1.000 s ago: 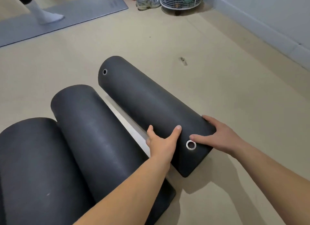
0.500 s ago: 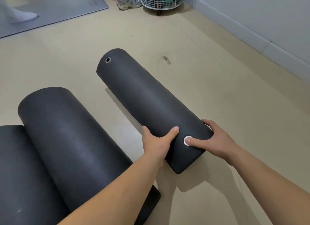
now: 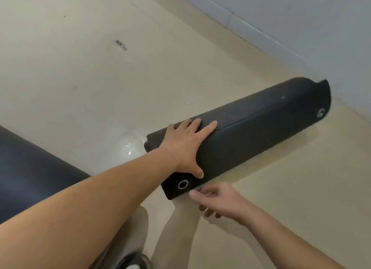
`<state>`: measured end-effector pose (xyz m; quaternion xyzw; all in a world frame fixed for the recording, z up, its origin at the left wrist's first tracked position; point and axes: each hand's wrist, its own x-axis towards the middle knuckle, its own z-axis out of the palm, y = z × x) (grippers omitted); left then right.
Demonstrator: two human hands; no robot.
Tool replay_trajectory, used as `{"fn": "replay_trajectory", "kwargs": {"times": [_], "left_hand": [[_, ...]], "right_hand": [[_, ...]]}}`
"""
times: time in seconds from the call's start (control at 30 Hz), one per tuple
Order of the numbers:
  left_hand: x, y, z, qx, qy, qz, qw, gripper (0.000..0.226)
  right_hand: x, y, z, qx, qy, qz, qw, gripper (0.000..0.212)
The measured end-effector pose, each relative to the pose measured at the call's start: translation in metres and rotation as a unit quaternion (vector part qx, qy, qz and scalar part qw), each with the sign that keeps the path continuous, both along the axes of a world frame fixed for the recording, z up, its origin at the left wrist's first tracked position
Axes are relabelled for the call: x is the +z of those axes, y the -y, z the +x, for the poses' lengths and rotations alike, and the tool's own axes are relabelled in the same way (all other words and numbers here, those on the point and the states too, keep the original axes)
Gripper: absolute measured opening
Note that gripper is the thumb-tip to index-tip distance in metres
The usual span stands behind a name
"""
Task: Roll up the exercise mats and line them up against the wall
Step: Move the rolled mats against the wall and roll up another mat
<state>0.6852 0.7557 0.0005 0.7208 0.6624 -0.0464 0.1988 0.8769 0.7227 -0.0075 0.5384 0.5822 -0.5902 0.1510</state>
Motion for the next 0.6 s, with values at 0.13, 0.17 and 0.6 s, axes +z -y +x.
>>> {"fn": "replay_trajectory", "kwargs": {"times": [0.13,0.17,0.6], "left_hand": [[-0.003,0.0,0.006,-0.191,-0.072,0.054,0.977,0.145],[-0.005,0.004,0.005,-0.228,-0.08,0.073,0.968,0.141],[0.004,0.06,-0.044,0.256,0.187,-0.012,0.948,0.125]], "right_hand": [[0.066,-0.072,0.016,0.124,-0.004,0.035,0.992,0.04],[0.078,-0.086,0.017,0.126,-0.001,0.091,0.988,0.044],[0.028,-0.082,0.042,0.351,0.169,0.367,0.845,0.14]]}}
